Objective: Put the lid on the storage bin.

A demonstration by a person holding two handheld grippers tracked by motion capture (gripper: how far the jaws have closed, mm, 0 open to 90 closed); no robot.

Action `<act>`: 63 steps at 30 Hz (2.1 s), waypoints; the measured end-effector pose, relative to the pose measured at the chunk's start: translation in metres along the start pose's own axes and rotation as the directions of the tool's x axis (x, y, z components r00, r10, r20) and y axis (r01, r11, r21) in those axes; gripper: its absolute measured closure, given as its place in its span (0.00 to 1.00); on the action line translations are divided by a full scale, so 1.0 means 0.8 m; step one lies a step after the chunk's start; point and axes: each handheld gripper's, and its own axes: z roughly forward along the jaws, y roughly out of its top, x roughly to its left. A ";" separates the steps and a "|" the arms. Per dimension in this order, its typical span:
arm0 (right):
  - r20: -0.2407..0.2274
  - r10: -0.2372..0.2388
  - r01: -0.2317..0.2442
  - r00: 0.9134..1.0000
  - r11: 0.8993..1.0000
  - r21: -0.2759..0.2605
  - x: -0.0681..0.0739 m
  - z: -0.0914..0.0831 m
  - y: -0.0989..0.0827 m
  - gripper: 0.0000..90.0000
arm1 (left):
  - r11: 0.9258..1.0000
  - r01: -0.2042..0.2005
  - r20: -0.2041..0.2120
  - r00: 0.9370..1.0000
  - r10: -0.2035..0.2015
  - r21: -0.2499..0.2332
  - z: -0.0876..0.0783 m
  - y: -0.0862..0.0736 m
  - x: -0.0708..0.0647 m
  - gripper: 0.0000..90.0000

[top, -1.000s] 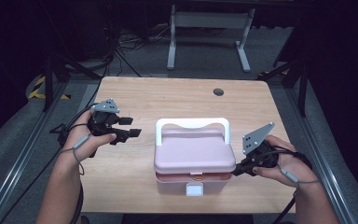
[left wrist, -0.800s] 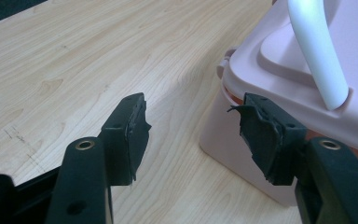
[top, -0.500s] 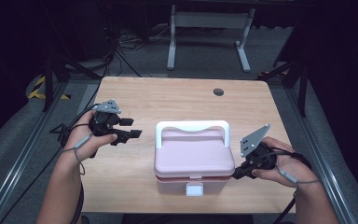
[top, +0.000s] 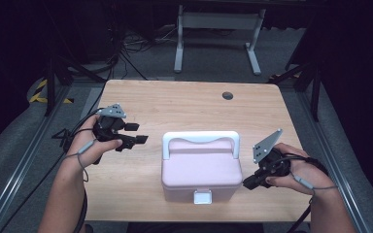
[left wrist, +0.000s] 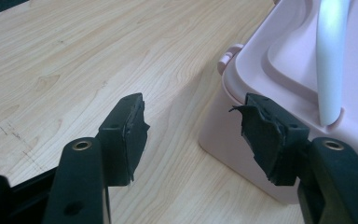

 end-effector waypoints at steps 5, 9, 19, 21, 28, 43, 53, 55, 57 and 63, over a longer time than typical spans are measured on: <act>0.017 -0.024 0.025 1.000 0.998 -0.056 0.001 -0.014 -0.002 0.86 | 1.000 0.004 -0.009 1.000 -0.004 0.002 -0.003 -0.004 0.001 0.43; 0.045 -0.045 0.050 0.998 0.992 -0.119 -0.001 -0.022 0.002 0.78 | 1.000 0.016 -0.024 1.000 -0.016 -0.009 -0.009 -0.012 0.001 0.42; 0.219 0.104 -0.004 0.970 0.910 -0.414 -0.037 -0.048 0.002 0.57 | 0.998 0.065 -0.084 0.994 -0.066 -0.016 -0.023 -0.032 0.009 0.40; 0.218 0.137 -0.028 0.966 0.896 -0.443 -0.046 -0.051 -0.001 0.56 | 0.997 0.079 -0.091 0.993 -0.080 -0.018 -0.025 -0.035 0.011 0.40; 0.273 0.191 -0.030 0.943 0.864 -0.503 -0.070 -0.056 -0.012 0.50 | 0.995 0.102 -0.109 0.989 -0.103 -0.019 -0.027 -0.043 0.022 0.39; 0.323 0.337 -0.106 0.885 0.819 -0.564 -0.112 -0.056 -0.049 0.46 | 0.990 0.139 -0.135 0.981 -0.138 -0.003 -0.012 -0.049 0.046 0.39; 0.342 0.393 -0.155 0.853 0.818 -0.554 -0.136 -0.046 -0.067 0.44 | 0.985 0.173 -0.108 0.979 -0.172 0.000 -0.002 -0.060 0.063 0.40; 0.342 0.402 -0.169 0.849 0.822 -0.544 -0.144 -0.039 -0.071 0.43 | 0.983 0.183 -0.102 0.978 -0.182 0.000 0.001 -0.064 0.067 0.40; 0.351 0.412 -0.186 0.841 0.828 -0.528 -0.150 -0.034 -0.073 0.43 | 0.982 0.186 -0.105 0.977 -0.185 0.006 0.003 -0.066 0.071 0.39; 0.378 0.441 -0.234 0.814 0.844 -0.482 -0.164 -0.018 -0.077 0.42 | 0.978 0.208 -0.118 0.972 -0.204 0.023 0.009 -0.074 0.079 0.39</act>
